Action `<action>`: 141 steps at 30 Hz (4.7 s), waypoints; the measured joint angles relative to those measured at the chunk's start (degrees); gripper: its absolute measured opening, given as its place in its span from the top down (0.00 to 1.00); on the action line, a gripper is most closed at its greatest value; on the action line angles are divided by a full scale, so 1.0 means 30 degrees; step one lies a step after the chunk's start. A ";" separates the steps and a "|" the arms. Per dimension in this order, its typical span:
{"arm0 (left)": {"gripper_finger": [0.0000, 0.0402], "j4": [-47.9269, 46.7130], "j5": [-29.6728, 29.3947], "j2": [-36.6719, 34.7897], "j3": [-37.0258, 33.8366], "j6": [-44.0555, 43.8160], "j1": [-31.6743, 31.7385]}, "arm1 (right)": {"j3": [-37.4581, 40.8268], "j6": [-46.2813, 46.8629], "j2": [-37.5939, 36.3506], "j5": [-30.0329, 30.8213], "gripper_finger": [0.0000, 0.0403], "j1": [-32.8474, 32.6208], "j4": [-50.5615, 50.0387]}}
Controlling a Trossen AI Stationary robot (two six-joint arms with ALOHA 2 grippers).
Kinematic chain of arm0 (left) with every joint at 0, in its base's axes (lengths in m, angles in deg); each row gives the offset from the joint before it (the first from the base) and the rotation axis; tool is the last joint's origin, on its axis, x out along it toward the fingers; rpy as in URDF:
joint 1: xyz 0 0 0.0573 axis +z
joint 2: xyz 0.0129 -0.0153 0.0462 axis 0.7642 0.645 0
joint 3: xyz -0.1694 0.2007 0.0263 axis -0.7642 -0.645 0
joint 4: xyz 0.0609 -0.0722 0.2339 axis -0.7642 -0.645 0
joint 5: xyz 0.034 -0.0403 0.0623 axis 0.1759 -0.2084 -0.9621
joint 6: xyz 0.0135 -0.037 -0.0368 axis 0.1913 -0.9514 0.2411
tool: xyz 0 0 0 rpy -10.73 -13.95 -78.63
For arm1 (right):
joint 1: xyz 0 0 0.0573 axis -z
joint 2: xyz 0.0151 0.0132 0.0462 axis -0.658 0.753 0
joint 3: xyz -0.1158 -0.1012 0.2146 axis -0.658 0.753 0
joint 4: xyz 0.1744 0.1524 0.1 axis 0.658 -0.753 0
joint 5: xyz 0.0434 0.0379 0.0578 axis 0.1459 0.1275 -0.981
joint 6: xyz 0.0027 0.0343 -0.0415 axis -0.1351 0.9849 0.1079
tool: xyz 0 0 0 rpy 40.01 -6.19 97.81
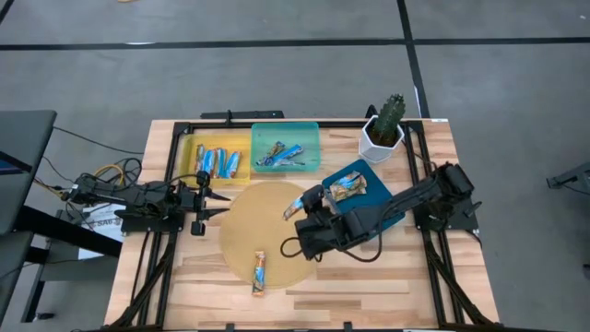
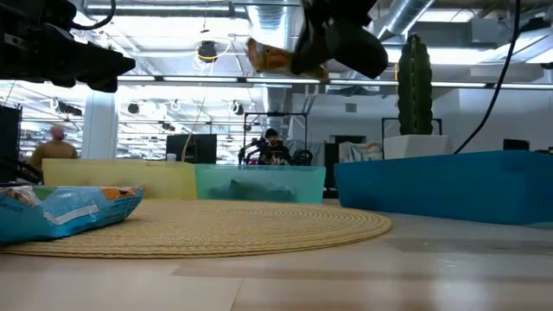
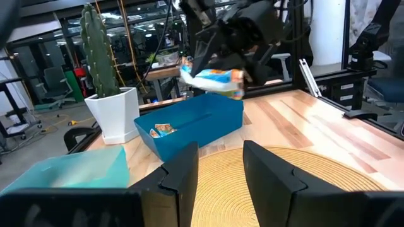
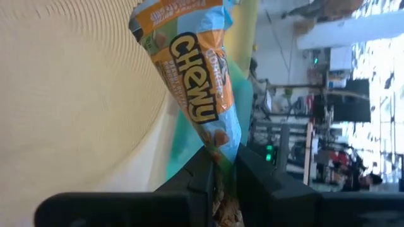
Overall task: Pick and place Granola Bars by type
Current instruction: Put the right yellow granola bar into the blue bin, then put the yellow granola bar into the blue bin
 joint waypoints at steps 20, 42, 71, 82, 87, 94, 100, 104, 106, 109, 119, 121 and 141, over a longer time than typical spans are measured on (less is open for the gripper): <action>0.70 0.0000 0.0007 0.0000 0.0000 0.0086 0.0004 | 0.0007 0.8221 -0.3764 -0.1683 0.90 0.2138 -1.1039; 0.70 0.0000 0.0007 0.0007 0.0000 0.0198 0.0004 | 0.5378 0.9293 -0.6609 -0.3515 0.90 0.3594 -1.0131; 0.70 -0.0029 0.0007 -0.0007 0.0007 0.0139 0.0000 | 1.3297 0.9540 -0.7060 -0.8093 0.90 0.4015 -0.1814; 0.70 -0.0036 0.0007 -0.0007 0.0007 0.0012 0.0000 | 1.3559 0.9562 -0.7060 -0.8079 0.75 0.4014 -0.1593; 0.70 -0.0036 0.0007 -0.0007 0.0007 0.0118 0.0007 | 1.3559 0.9562 -0.7092 -0.8079 0.68 0.3936 -0.1539; 0.70 -0.0036 0.0007 -0.0007 0.0007 0.0129 0.0000 | 1.2810 0.9555 -0.8057 -0.8042 0.64 0.3193 -0.1737; 0.70 -0.0036 0.0007 -0.0007 0.0007 0.0129 0.0000 | 1.1006 0.9139 -0.8828 -0.8022 0.65 0.1946 -0.1827; 0.70 -0.0029 0.0007 -0.0007 0.0007 -0.0002 0.0000 | 0.9336 0.7654 -0.8565 -0.7990 0.66 0.0886 -0.1497; 0.70 -0.0029 0.0007 -0.0009 0.0007 0.0045 0.0004 | 0.8551 0.6324 -0.8227 -0.7991 0.66 0.0304 -0.0965; 0.70 -0.0029 0.0007 -0.0007 0.0007 0.0127 0.0007 | 0.7472 0.3487 -0.7409 -0.7996 0.66 -0.0582 -0.0283; 0.70 -0.0029 0.0007 -0.0007 0.0007 0.0005 0.0000 | 0.4416 -0.6663 -0.3912 -0.8021 0.67 -0.2318 0.3016; 0.70 -0.0022 0.0007 -0.0011 0.0007 0.0040 0.0000 | 0.3712 -0.7464 -0.3133 -0.8007 0.67 -0.2486 0.3882; 0.70 -0.0022 0.0007 -0.0015 0.0007 0.0109 0.0007 | -0.1612 -1.1430 0.1690 -0.8260 0.66 -0.2469 0.5630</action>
